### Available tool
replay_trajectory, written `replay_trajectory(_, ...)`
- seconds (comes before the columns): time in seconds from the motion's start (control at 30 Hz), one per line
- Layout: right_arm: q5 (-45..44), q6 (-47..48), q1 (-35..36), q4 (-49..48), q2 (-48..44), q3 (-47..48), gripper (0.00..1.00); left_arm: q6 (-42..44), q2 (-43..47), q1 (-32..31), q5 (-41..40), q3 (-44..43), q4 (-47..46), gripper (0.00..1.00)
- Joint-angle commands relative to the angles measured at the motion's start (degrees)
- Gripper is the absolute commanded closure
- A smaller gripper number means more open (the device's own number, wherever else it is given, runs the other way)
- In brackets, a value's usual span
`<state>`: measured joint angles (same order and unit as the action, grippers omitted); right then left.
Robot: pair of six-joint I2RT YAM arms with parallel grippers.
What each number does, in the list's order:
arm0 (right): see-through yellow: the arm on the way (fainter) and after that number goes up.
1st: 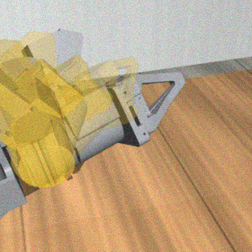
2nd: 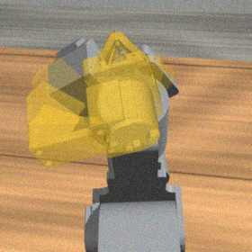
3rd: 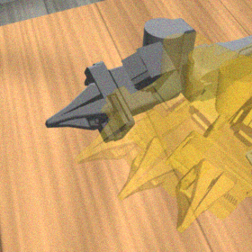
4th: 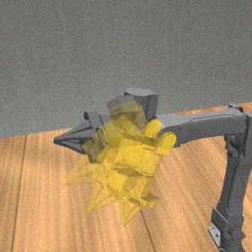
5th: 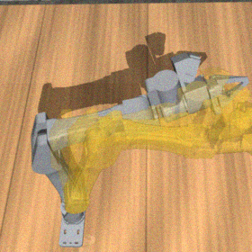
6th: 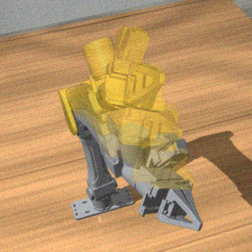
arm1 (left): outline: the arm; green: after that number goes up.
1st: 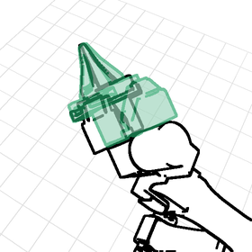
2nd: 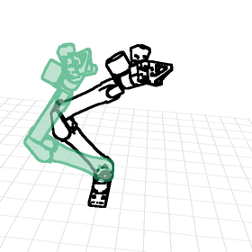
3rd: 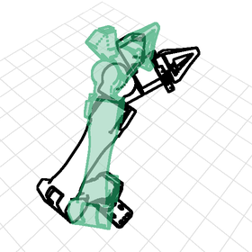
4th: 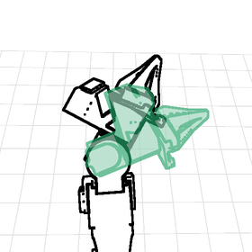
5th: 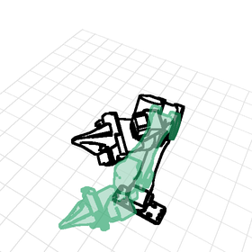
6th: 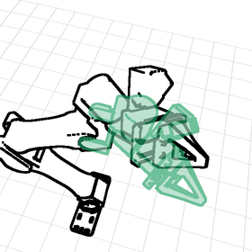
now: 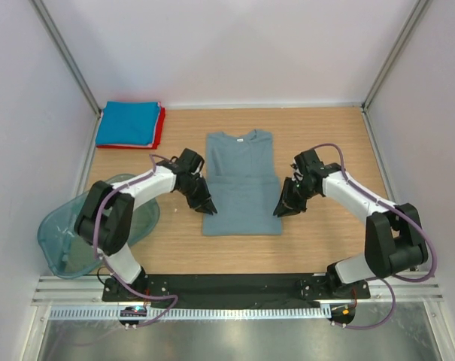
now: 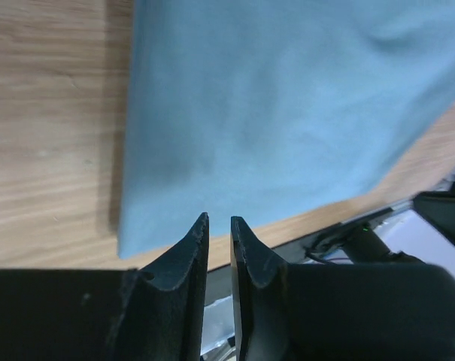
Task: Fold and stack the t-shirts
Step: Fold the tshirt
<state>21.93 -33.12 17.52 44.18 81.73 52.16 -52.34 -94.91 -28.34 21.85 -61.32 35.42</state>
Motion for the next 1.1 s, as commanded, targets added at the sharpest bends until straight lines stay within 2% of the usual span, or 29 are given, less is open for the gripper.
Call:
replay_trajectory(0.0, 1.5, -2.4, 0.1, -8.7, 3.0, -0.8, 0.76, 3.3, -3.8, 0.0, 1.1, 1.8, -2.0, 0.82)
replay_trajectory(0.17, -0.8, -4.3, 0.2, -11.8, 5.4, -3.6, 0.76, 4.9, -7.3, 0.1, 1.2, 3.2, -1.3, 0.82)
replay_trajectory(0.27, -3.3, -3.9, 0.2, -11.5, 6.5, -4.4, 0.76, 5.7, -8.0, 0.4, -0.4, 1.7, 2.1, 0.83)
replay_trajectory(0.4, -3.3, -3.3, 0.2, -9.6, 6.9, -3.1, 0.76, 4.3, -4.9, 1.4, -0.5, -0.9, 4.8, 0.82)
replay_trajectory(0.6, -2.3, -3.0, 0.3, -4.4, 3.3, 3.7, 0.75, 4.3, -4.9, 6.9, -5.1, -14.0, 3.3, 0.79)
replay_trajectory(0.8, -1.8, -0.8, 0.1, -0.7, 4.0, 9.3, 0.75, 2.0, -15.0, 11.1, -5.6, -26.3, -2.4, 0.77)
replay_trajectory(0.97, -0.4, -0.3, 0.3, -1.0, 5.4, 11.7, 0.75, 1.5, -26.4, 11.4, -1.2, -35.6, -4.7, 0.86)
replay_trajectory(1.07, 0.1, -0.2, 0.2, -1.3, 7.2, 13.6, 0.75, 0.8, -29.8, 11.3, -0.3, -39.4, -4.8, 0.88)
